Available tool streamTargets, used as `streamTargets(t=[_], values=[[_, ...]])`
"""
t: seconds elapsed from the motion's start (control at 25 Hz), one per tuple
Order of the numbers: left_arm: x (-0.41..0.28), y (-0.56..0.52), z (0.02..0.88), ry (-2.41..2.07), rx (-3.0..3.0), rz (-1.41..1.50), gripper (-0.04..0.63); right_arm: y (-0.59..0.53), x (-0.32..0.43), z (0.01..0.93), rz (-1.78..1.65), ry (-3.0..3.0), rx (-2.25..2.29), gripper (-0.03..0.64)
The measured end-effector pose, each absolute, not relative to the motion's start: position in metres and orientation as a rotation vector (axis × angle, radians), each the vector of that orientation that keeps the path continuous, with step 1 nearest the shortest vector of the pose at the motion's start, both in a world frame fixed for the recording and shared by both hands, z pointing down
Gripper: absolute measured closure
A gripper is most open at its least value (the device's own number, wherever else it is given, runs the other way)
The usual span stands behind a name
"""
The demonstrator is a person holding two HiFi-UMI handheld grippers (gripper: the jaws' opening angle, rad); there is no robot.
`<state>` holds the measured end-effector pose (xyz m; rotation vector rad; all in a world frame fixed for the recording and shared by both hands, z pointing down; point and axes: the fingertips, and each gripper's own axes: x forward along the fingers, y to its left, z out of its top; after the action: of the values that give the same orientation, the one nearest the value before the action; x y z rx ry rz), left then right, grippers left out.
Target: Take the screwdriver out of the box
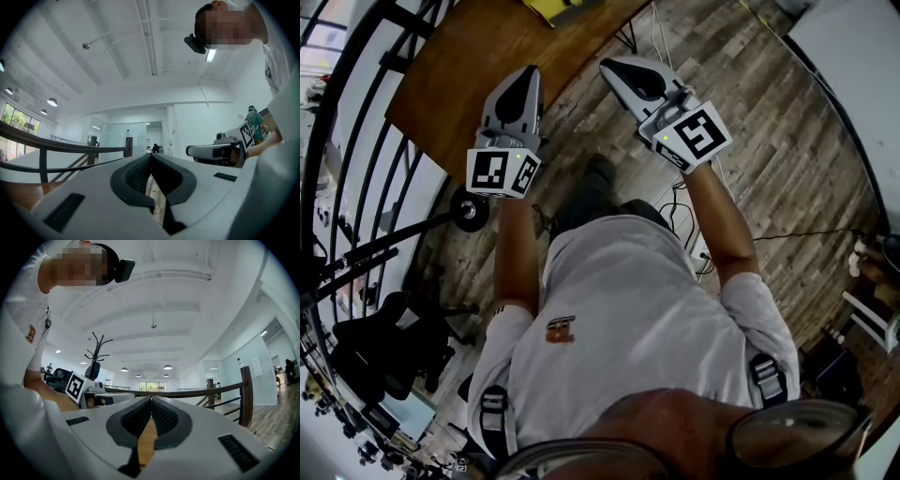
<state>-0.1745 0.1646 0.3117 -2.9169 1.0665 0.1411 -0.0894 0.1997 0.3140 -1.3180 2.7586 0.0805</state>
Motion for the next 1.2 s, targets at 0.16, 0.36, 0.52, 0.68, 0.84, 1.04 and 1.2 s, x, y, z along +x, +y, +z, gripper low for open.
streamTargets(t=[0.16, 0.36, 0.52, 0.68, 0.84, 1.04, 1.2], values=[[-0.169, 0.138, 0.319, 1.069, -2.918, 0.149, 0.577, 0.177, -0.084, 0.32, 0.084, 2.771, -1.334, 0.584], [-0.152, 0.093, 0.325, 1.064, -2.924, 0.157, 0.577, 0.133, -0.065, 0.323, 0.107, 2.799, -1.357, 0.584], [-0.14, 0.048, 0.332, 1.054, -2.932, 0.154, 0.577, 0.088, -0.052, 0.325, 0.112, 2.813, -1.374, 0.584], [-0.13, 0.0, 0.341, 1.056, -2.936, 0.123, 0.577, 0.041, -0.045, 0.33, 0.107, 2.842, -1.383, 0.584], [-0.115, -0.044, 0.351, 1.053, -2.937, 0.057, 0.577, -0.008, -0.035, 0.335, 0.088, 2.864, -1.38, 0.584], [-0.108, -0.097, 0.368, 1.081, -2.953, -0.018, 0.577, -0.065, -0.031, 0.34, 0.105, 2.883, -1.375, 0.584], [-0.086, -0.135, 0.373, 1.1, -2.979, -0.068, 0.577, -0.103, -0.01, 0.338, 0.124, 2.904, -1.379, 0.584]])
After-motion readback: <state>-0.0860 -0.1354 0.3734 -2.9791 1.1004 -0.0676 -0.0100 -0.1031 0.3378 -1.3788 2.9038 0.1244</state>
